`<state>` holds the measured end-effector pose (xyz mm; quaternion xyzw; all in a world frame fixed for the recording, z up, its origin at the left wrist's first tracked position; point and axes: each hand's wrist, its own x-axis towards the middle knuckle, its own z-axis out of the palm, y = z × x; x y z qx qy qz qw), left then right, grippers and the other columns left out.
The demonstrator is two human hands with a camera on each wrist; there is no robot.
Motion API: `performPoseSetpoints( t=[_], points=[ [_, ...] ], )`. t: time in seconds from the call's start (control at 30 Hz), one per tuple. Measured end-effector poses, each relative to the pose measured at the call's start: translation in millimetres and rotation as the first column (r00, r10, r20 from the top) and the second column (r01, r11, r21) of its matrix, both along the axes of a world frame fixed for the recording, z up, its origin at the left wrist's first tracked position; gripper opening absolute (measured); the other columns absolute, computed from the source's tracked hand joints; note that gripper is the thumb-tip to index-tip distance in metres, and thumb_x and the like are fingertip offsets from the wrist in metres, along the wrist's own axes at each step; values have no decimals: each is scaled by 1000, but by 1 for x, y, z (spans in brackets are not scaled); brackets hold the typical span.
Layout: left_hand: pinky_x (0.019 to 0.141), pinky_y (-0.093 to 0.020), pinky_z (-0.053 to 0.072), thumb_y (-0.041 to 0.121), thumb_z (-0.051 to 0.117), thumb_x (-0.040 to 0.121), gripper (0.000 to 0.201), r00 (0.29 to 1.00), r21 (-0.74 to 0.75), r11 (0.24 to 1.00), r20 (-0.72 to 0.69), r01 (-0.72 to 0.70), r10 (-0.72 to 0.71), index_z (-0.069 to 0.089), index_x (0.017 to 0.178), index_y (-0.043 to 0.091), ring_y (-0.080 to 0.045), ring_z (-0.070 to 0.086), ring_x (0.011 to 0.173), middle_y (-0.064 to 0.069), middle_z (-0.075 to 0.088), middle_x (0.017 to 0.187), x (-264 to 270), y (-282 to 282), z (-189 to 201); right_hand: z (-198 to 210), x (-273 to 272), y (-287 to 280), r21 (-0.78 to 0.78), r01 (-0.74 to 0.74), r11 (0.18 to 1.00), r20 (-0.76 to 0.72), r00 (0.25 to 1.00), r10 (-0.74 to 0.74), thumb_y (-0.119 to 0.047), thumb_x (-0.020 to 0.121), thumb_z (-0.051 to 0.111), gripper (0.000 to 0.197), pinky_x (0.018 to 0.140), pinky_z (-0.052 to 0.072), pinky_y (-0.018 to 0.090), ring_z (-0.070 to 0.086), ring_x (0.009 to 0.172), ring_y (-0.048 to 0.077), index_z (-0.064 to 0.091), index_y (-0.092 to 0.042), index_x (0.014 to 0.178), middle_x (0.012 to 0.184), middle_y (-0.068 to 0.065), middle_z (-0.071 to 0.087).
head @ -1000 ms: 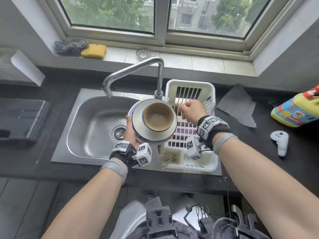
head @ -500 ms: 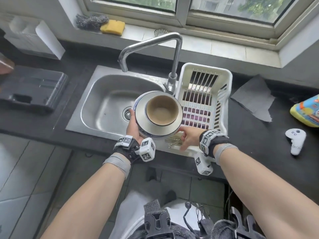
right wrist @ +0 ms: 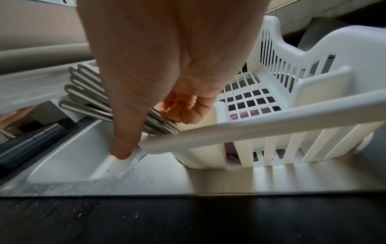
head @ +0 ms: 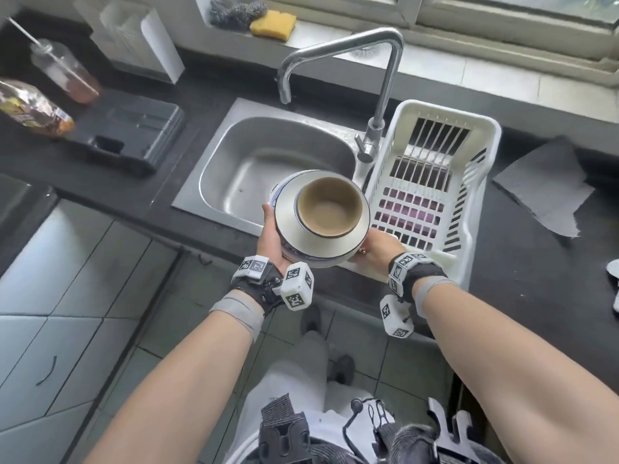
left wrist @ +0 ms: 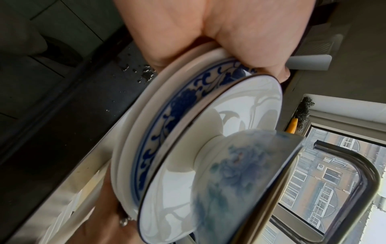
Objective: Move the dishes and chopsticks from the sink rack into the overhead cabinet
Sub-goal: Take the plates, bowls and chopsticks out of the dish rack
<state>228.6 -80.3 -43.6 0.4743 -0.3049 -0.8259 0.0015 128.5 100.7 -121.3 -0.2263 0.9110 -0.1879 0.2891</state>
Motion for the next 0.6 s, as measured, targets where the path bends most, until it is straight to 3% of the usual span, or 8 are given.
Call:
performPoseSetpoints(
  t=[0.07,0.13,0.2,0.3,0.37,0.47,0.53,0.6],
  points=[
    [48,-36,59,72,35,94,74,1000,-2,1000,11,-13,13,63,130,14,-31,69,92,-18,70,117,1,-3,-2,-1,-3,0,-31,-27,999,-26,999,26,-34,85,75,12,71,44,25,66,81,21,73,-24,91,86,-3,67],
    [51,-39,60,74,38,92,76,1000,4,1000,19,-17,17,63,131,14,-33,69,97,-19,69,124,1,-6,-6,1,-7,2,-20,48,999,-72,996,-50,-29,93,65,14,71,41,28,59,73,20,71,-17,92,87,2,57],
    [49,-37,59,74,35,93,76,1000,-6,1000,19,-1,1,63,131,14,-31,69,93,-19,70,120,0,-8,-6,-1,-12,9,-82,212,974,-24,976,-214,-36,96,60,29,68,40,28,50,61,12,66,-12,80,76,-2,50],
    [43,-33,57,71,31,96,72,999,-30,999,-1,43,-43,62,129,15,-28,70,80,-15,71,102,-4,-14,-5,-4,-16,14,-110,349,930,85,936,-341,-43,94,59,44,58,39,27,49,50,14,63,-8,69,57,-3,53],
    [43,-32,57,71,28,96,70,997,-39,997,-7,74,-74,64,123,16,-27,75,68,-14,73,95,-7,-17,-5,-1,-16,12,-105,379,919,82,925,-372,-44,95,58,39,56,38,25,55,55,12,68,-13,73,62,-5,59],
    [46,-34,58,73,27,95,71,995,-36,994,-11,102,-103,66,117,17,-25,76,63,-13,77,86,-12,-17,-5,9,-17,11,-170,452,875,43,891,-452,-47,100,48,45,68,40,28,60,71,19,73,-12,85,79,1,67],
    [51,-39,60,76,30,93,75,992,-47,992,-20,120,-121,66,122,17,-29,76,75,-15,78,95,-17,-14,0,20,-21,16,-253,555,793,54,826,-561,-48,101,45,53,72,42,29,62,72,20,74,-8,82,80,3,71],
    [53,-40,60,75,34,92,77,992,-59,991,-15,122,-123,63,131,16,-31,73,87,-18,73,115,-21,-7,7,33,-26,25,-340,628,701,92,763,-639,-45,100,44,55,76,45,30,63,71,13,76,-8,76,79,-1,74]
  ],
)
